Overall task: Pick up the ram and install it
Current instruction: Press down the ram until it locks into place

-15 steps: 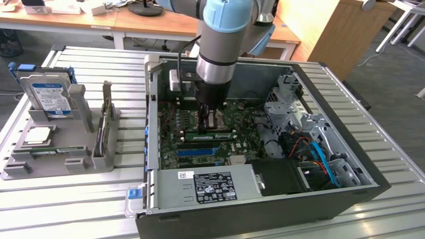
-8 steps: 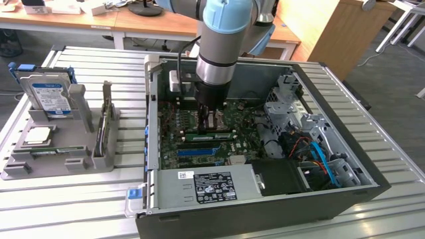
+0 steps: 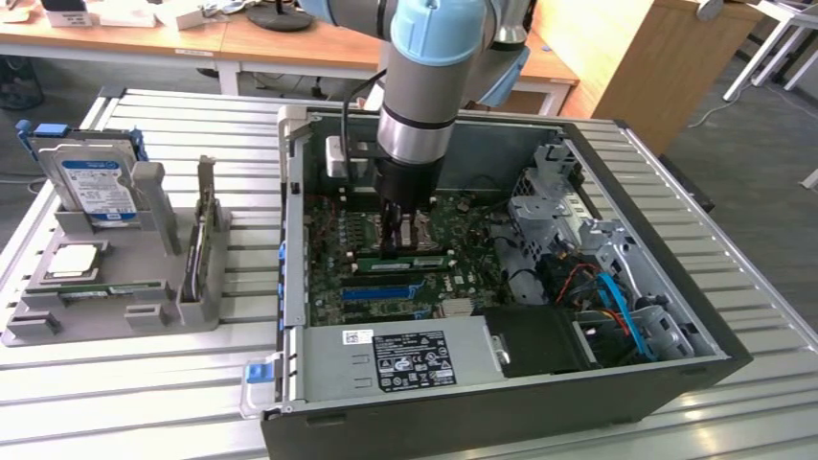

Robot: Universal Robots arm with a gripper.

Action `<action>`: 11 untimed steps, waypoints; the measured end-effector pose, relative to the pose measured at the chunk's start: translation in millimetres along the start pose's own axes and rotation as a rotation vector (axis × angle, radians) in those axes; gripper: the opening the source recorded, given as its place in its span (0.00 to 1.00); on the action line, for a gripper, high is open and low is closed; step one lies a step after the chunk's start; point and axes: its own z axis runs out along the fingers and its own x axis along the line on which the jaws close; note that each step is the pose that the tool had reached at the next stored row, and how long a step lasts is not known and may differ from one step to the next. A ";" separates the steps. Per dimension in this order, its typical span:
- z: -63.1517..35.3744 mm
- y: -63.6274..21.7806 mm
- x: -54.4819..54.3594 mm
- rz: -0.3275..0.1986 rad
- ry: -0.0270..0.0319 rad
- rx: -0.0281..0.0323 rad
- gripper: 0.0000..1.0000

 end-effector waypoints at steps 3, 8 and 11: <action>0.2 0.0 0.0 0.000 -0.0003 0.0002 0.11; -3.5 -0.1 -0.2 0.000 -0.0012 0.0008 0.11; -11.3 0.1 0.1 0.000 -0.0004 0.0003 0.11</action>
